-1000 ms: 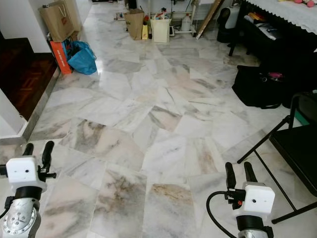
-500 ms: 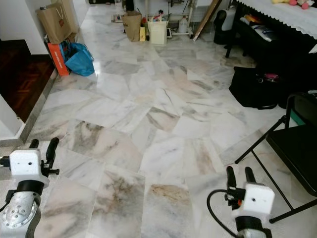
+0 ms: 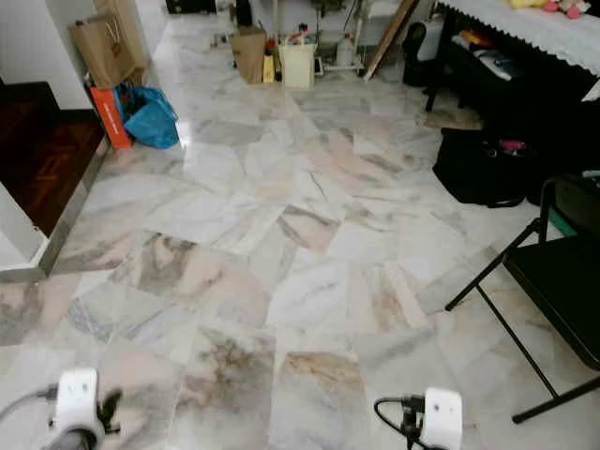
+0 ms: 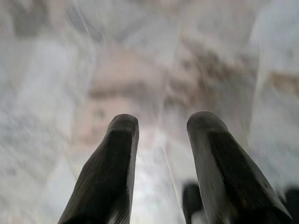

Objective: Hang hanger

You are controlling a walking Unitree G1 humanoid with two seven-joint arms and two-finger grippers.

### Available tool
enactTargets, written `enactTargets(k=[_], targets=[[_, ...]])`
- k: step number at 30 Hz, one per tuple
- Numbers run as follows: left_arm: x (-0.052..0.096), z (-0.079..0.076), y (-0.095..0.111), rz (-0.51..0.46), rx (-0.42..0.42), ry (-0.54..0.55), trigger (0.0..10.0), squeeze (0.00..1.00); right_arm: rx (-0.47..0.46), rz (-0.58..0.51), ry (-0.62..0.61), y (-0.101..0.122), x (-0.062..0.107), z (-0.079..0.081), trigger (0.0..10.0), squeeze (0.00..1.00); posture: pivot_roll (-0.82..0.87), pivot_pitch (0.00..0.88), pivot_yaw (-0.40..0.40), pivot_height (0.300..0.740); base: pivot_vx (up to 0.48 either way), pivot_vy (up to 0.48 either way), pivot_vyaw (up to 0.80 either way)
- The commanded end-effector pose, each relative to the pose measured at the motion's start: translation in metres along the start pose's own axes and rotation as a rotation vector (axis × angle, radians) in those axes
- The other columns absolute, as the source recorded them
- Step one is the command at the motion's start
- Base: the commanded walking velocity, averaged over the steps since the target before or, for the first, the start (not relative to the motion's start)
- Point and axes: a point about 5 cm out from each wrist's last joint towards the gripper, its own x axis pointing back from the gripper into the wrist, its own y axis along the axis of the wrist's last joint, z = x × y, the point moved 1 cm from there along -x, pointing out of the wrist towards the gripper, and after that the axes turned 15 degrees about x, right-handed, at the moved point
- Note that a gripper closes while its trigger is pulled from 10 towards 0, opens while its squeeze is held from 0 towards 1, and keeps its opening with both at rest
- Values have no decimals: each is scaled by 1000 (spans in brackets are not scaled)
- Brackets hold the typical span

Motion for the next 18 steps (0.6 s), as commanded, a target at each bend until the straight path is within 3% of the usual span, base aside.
enactTargets(k=[1,6,11,18], targets=[[0,-5,-14,89,-52,-23,10000,0,26,76,12,-13,0,1,10000,0,-88,0,-1,740,0,0,0],[2,-8,-22,121,-63,-26,10000,0,10,92,20,-12,-2,2,10000,0,-87,0,-3,740,0,0,0],[-7,-32,-12,103,-132,-102,10000,0,-25,78,8,-7,-6,3,10000,0,-100,0,0,740,0,0,0],[-7,-44,-16,116,-143,-110,10000,0,1,137,0,-17,-3,13,10000,0,-130,0,31,740,0,0,0]])
